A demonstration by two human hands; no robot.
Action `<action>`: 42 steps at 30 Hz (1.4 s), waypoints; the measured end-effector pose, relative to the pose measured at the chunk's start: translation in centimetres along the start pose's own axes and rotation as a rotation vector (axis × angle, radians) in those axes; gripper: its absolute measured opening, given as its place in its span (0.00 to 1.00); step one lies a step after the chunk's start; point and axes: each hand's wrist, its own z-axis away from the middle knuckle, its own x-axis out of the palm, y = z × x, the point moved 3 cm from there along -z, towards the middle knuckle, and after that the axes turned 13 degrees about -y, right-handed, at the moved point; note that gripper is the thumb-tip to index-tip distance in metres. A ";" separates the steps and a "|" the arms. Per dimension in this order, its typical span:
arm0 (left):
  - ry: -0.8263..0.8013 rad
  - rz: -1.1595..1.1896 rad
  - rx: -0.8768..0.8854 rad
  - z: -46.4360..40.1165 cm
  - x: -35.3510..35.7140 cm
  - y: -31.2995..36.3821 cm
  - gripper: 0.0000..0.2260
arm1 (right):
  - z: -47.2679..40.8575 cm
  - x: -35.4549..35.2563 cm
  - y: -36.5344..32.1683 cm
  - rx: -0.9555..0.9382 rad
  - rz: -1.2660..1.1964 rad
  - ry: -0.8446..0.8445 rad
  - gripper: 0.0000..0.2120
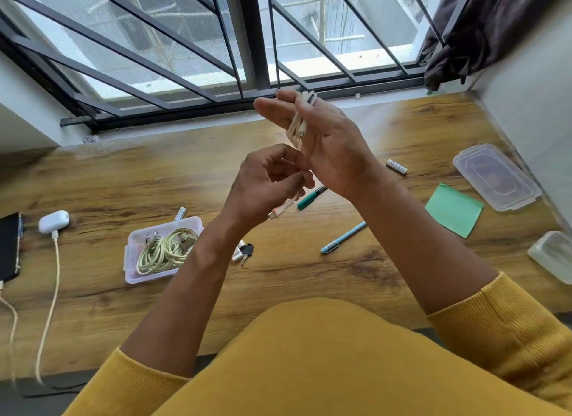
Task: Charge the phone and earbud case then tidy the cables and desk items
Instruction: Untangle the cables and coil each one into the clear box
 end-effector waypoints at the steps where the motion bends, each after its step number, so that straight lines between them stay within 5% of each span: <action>1: -0.025 0.025 0.022 0.0 -0.1 0.3 0.05 | 0.1 -0.1 0.1 0.017 0.040 0.012 0.19; 8: -0.138 0.065 0.089 0.8 -1.5 1.3 0.21 | 0.7 -1.3 -0.3 0.123 0.309 0.081 0.17; 19: -0.210 0.102 0.137 0.8 -3.2 2.1 0.20 | 0.9 -1.0 0.2 0.308 0.529 -0.018 0.13; 27: -0.032 -0.079 0.187 0.5 -4.2 2.7 0.08 | 1.1 -0.2 1.2 0.362 0.578 -0.131 0.17; 31: 0.087 -0.158 0.145 0.4 -5.1 2.5 0.09 | 1.4 0.1 1.7 0.338 0.535 -0.207 0.22; 38: 0.304 0.048 0.045 0.1 -4.4 1.1 0.16 | 1.0 0.1 2.4 0.310 0.432 -0.247 0.28; 42: 0.491 -0.175 -0.026 0.4 -5.1 0.1 0.13 | 1.5 0.6 2.4 0.357 0.280 -0.335 0.31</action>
